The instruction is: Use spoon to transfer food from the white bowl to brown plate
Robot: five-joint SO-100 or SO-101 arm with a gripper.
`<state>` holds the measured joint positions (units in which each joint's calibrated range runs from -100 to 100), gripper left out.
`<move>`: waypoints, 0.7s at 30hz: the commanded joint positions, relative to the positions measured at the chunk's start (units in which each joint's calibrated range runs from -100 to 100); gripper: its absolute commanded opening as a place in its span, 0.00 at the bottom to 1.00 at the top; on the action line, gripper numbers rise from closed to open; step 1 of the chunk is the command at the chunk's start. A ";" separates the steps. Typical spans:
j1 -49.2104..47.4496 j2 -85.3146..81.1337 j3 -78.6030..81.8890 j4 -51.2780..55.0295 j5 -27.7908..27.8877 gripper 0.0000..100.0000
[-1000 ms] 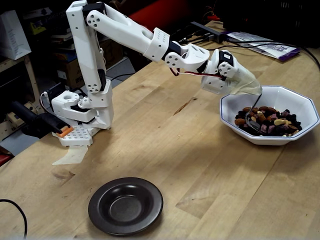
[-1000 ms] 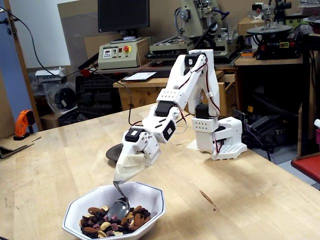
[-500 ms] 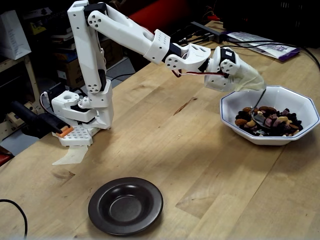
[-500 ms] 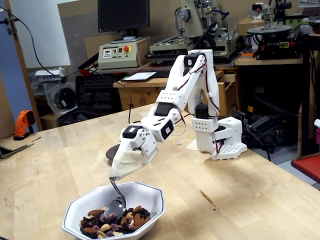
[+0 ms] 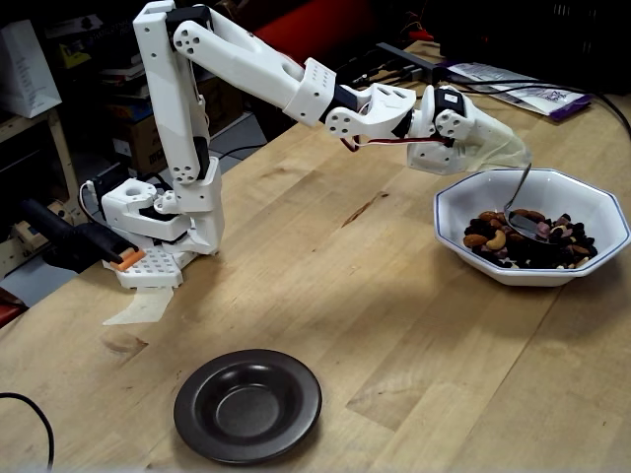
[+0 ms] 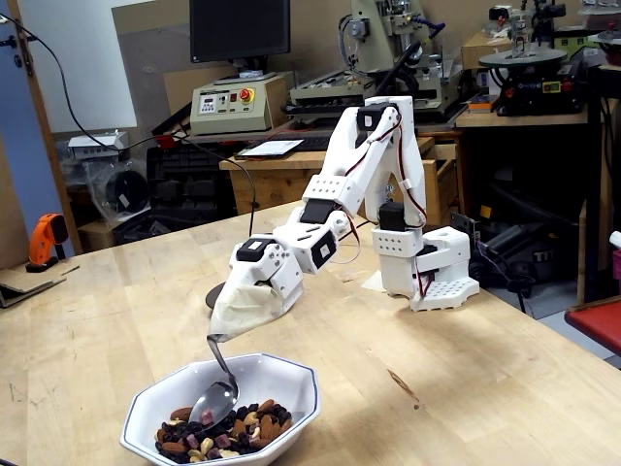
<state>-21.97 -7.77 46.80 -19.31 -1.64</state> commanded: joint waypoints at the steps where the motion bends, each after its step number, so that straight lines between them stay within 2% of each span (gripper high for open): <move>1: 0.19 -0.66 -0.87 -1.40 0.00 0.04; 12: 0.19 -0.66 -0.78 -8.44 0.00 0.04; 21: 0.42 -0.66 -0.78 -10.02 0.00 0.04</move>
<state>-21.97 -7.77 46.80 -27.90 -1.64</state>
